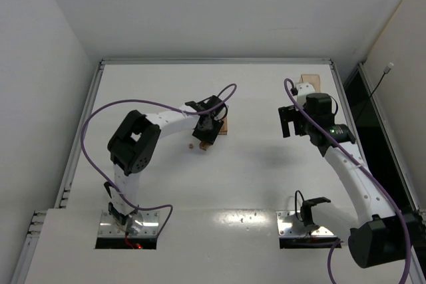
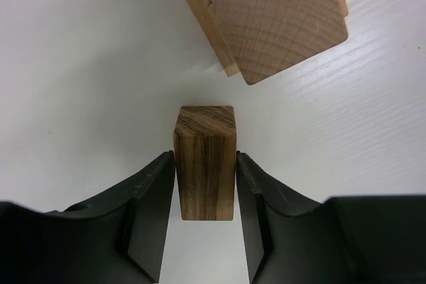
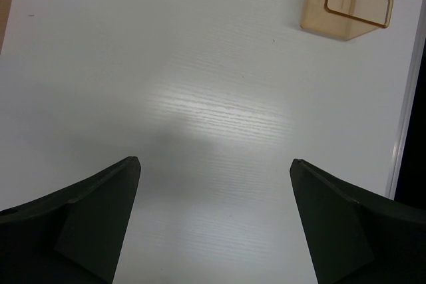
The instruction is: Build the wood block tower
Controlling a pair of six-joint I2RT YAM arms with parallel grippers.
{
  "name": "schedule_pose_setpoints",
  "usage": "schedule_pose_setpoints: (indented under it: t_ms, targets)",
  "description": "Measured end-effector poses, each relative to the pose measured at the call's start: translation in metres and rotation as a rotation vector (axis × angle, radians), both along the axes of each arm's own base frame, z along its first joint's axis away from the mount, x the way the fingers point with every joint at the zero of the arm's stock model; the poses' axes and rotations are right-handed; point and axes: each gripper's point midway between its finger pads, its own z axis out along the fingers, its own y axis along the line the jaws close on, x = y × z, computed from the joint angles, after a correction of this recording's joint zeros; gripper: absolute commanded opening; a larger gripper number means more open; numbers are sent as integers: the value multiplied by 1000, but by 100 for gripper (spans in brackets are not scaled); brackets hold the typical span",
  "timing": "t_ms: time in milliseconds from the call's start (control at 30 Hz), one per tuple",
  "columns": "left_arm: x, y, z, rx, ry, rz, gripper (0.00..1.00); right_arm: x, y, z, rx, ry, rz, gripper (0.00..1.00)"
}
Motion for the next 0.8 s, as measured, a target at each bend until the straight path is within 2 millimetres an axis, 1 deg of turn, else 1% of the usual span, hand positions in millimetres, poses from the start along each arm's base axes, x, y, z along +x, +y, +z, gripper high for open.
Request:
schedule_pose_setpoints:
  t_ms: [100,267,300,400,500,600,700,800]
  targets:
    - [0,-1,2,-5,-3,-2,36,0,1,-1,9,3,3,93]
    - [-1,-5,5,-11,-9,-6,24,-2,0,-5,19,14,-1,93]
    - [-2,-5,5,-11,-8,-9,17,-2,0,-6,22,14,-2,93]
    - [-3,-7,5,-11,-8,-13,0,-2,0,-6,31,15,-3,93]
    - [-2,-5,6,-4,-15,-6,0,-2,0,-6,35,15,-8,92]
    - [-2,-2,12,-3,-32,11,0,-2,-1,-6,38,15,-11,92]
    - [-5,8,26,-13,-61,46,0,-2,-2,-7,44,18,-17,92]
    - [-5,17,45,-27,-106,92,0,-2,-1,-8,51,19,-17,92]
